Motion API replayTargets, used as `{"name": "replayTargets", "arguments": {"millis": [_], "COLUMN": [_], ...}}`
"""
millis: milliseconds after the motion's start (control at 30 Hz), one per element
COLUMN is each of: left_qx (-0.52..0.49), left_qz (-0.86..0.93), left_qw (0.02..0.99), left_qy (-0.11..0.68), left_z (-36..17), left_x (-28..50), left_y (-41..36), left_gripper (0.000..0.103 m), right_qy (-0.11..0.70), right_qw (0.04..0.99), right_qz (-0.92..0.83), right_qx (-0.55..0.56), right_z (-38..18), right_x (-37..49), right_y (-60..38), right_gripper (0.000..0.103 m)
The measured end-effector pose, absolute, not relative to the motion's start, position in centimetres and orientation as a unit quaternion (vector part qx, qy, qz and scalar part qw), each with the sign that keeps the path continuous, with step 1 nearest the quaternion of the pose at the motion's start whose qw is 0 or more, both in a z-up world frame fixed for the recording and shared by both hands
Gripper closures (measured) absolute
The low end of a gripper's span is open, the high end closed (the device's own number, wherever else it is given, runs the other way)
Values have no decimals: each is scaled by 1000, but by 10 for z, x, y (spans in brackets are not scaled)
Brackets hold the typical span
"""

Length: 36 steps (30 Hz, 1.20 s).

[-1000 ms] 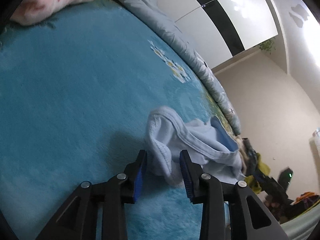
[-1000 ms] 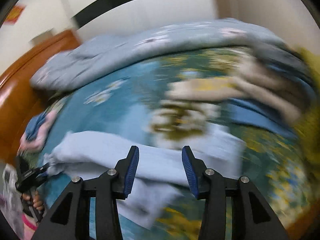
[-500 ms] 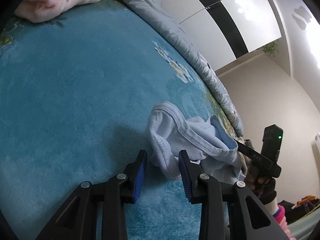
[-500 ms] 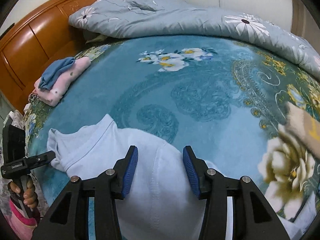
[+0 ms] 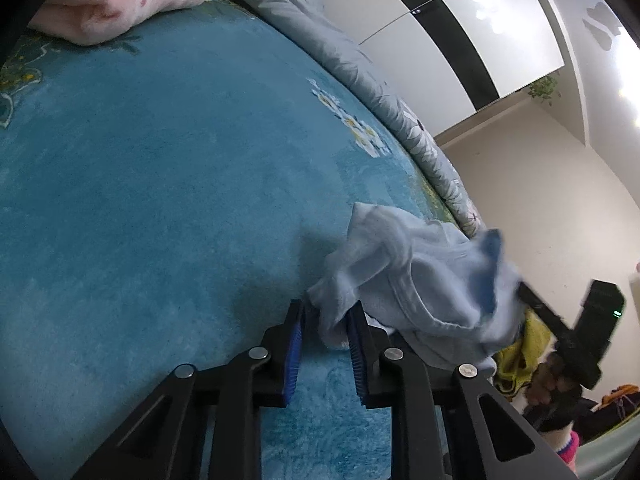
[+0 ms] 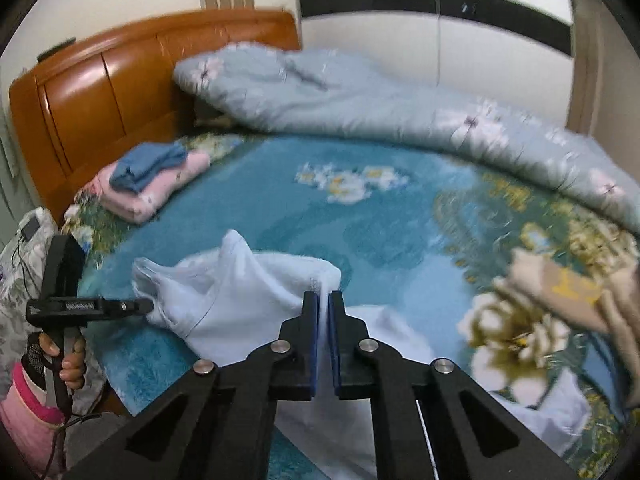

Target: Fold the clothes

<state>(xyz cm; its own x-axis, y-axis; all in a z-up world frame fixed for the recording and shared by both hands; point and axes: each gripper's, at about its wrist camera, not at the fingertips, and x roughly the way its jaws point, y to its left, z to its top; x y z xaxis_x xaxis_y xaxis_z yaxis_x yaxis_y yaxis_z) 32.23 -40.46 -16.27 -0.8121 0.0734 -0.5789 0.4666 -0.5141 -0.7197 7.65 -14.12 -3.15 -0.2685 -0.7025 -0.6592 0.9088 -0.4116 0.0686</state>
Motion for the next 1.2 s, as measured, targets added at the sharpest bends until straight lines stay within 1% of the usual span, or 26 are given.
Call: {"name": "replayTargets", "arguments": {"millis": [100, 200, 267, 300, 333, 567, 633, 667, 700, 733, 767, 967, 1033, 1067, 1100, 1133, 1167, 1200], "left_qx": [281, 285, 287, 286, 284, 284, 287, 288, 289, 290, 290, 298, 300, 299, 299, 299, 297, 296], "left_qz": [-829, -836, -837, -839, -840, -849, -846, -843, -841, -840, -839, -835, -836, -837, -837, -838, -840, -843], "left_qw": [118, 132, 142, 149, 156, 165, 166, 165, 165, 164, 164, 167, 169, 170, 171, 173, 176, 180], "left_qy": [469, 449, 443, 439, 435, 414, 419, 422, 426, 429, 431, 430, 428, 426, 424, 422, 418, 412], "left_z": [-158, -155, -155, -155, -154, -141, -143, -144, -145, -147, -148, -153, -153, -152, -151, -150, -147, -144], "left_x": [318, 315, 315, 316, 318, 317, 317, 317, 318, 320, 320, 315, 313, 312, 312, 311, 310, 310], "left_y": [-400, -394, -393, -392, -392, -391, -390, -390, -390, -390, -390, -389, -390, -390, -390, -390, -391, -392], "left_gripper": [80, 83, 93, 94, 97, 99, 99, 99, 99, 99, 99, 99, 99, 99, 99, 99, 99, 100], "right_qy": [150, 157, 154, 146, 139, 123, 124, 122, 122, 123, 128, 164, 161, 159, 158, 160, 163, 166], "right_qw": [516, 506, 499, 494, 490, 508, 520, 524, 528, 532, 534, 516, 510, 508, 506, 499, 493, 489], "right_qz": [-787, -793, -802, -808, -812, -795, -785, -780, -773, -767, -763, -759, -757, -756, -755, -755, -756, -758], "right_qx": [302, 300, 291, 287, 283, 307, 314, 320, 329, 338, 341, 361, 376, 382, 387, 393, 399, 400], "right_z": [-17, -15, -12, -10, -8, -14, -21, -24, -29, -34, -38, -64, -71, -72, -74, -75, -76, -76], "right_x": [76, 77, 80, 79, 78, 68, 69, 70, 70, 71, 71, 75, 73, 72, 71, 71, 72, 72], "right_y": [-124, -118, -113, -109, -106, -108, -115, -117, -120, -124, -126, -149, -154, -154, -155, -156, -157, -157], "right_gripper": [98, 99, 102, 102, 102, 102, 96, 83, 61, 54, 53, 53, 56, 64, 84, 92, 96, 98]}}
